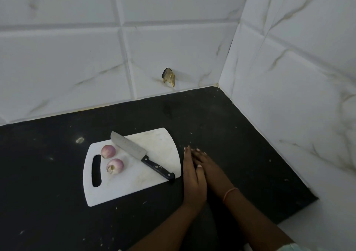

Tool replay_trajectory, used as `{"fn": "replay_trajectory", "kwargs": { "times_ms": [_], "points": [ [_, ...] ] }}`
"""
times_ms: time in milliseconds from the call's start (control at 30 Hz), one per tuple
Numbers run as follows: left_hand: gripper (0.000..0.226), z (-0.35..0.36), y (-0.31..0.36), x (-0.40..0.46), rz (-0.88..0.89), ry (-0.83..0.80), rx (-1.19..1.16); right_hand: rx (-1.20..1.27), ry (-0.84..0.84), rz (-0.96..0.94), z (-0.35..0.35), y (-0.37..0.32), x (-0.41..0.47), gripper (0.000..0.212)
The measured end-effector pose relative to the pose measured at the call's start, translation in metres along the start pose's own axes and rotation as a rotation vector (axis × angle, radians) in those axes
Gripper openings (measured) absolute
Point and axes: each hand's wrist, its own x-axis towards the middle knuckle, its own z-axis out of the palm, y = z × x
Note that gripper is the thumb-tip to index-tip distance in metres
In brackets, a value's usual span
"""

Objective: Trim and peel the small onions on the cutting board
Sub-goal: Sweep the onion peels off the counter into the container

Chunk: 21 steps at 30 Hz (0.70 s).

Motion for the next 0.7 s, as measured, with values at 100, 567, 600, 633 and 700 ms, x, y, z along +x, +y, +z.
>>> {"fn": "replay_trajectory", "kwargs": {
  "times_ms": [100,567,600,633,700],
  "points": [
    [0.061,-0.002,-0.002,-0.001,0.015,-0.031,-0.004,0.019,0.051,0.007,-0.008,0.003,-0.02,0.056],
    [0.048,-0.015,0.008,0.004,-0.164,-0.221,-0.224,1.626,0.632,0.71,0.003,-0.019,-0.029,0.02],
    [0.044,-0.014,0.014,0.001,-0.21,-0.22,-0.301,1.875,0.636,0.716,0.007,-0.021,-0.031,0.021],
    [0.039,-0.012,0.02,-0.003,-0.23,-0.217,-0.362,2.036,0.633,0.713,0.009,-0.028,-0.037,0.021],
    [0.033,-0.004,0.036,-0.018,-0.235,-0.217,-0.419,2.221,0.6,0.662,0.009,-0.044,-0.048,0.026]
  ]
}}
